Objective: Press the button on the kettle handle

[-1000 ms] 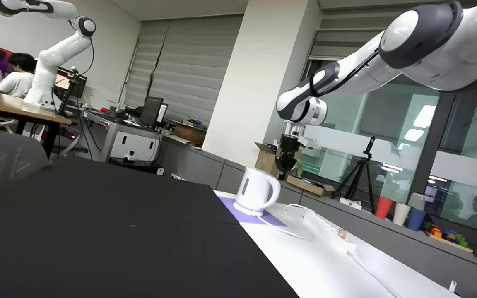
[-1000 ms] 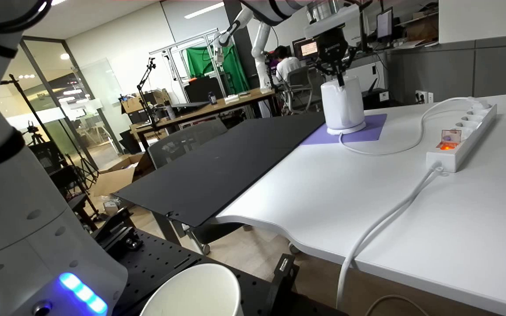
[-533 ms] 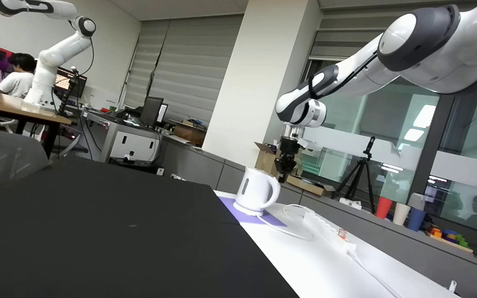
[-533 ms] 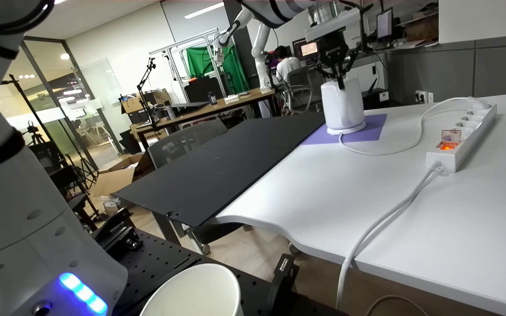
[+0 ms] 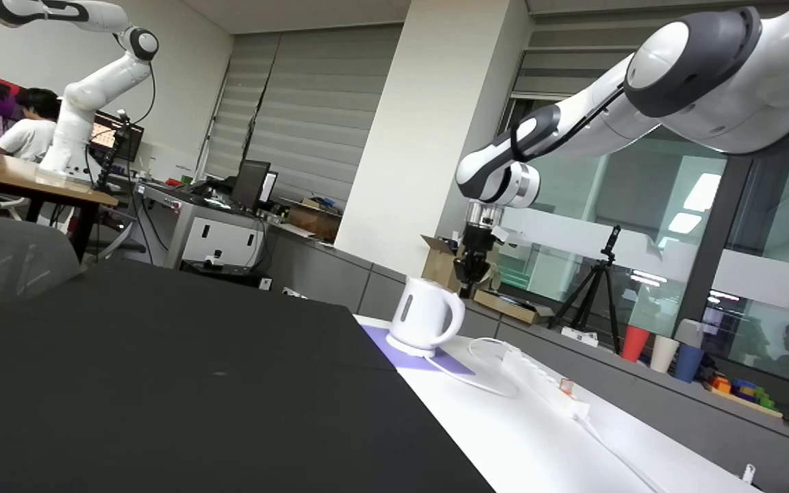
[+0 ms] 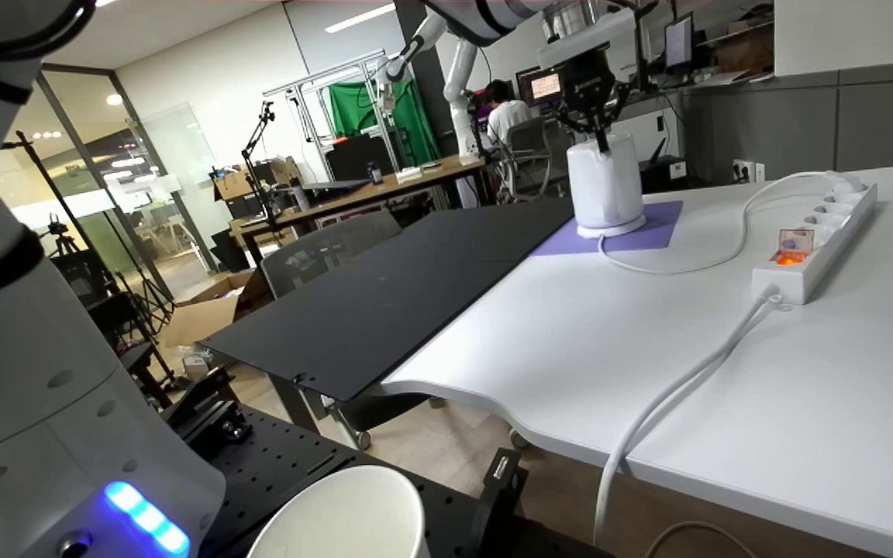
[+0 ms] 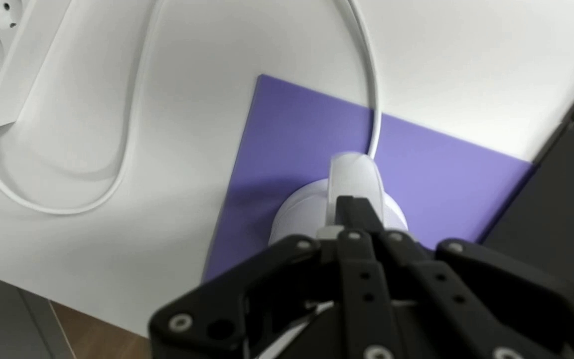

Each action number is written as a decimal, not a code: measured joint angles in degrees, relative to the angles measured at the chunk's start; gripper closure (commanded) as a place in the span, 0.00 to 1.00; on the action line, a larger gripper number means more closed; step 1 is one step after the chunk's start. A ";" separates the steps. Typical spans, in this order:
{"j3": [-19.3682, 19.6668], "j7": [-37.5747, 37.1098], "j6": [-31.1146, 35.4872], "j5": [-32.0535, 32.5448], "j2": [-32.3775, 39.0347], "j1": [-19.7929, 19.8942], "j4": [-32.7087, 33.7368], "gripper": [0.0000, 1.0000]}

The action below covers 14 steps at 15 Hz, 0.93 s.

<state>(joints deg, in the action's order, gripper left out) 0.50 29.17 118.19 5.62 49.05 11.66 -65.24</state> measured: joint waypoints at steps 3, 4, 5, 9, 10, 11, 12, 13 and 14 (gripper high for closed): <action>0.15 -0.29 0.69 0.28 -1.80 -0.46 0.01 1.00; 0.23 -0.37 0.90 0.39 -2.66 -0.63 -0.05 1.00; 0.32 -0.44 1.24 0.54 -3.52 -0.77 -0.15 1.00; 0.50 -0.46 2.64 0.99 -6.03 -0.90 -0.82 0.75; 0.56 -0.46 2.89 1.05 -6.28 -0.90 -0.88 0.73; 0.63 -0.54 3.19 1.09 -6.43 -0.90 -0.93 0.67; 0.69 -0.60 3.53 1.15 -6.51 -0.90 -0.98 0.60; 0.73 -0.63 3.79 1.20 -6.55 -0.90 -1.03 0.54; 0.76 -0.66 3.96 1.21 -6.55 -0.91 -1.07 0.46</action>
<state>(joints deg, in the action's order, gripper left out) 1.26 28.52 122.15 6.83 42.50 10.76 -66.32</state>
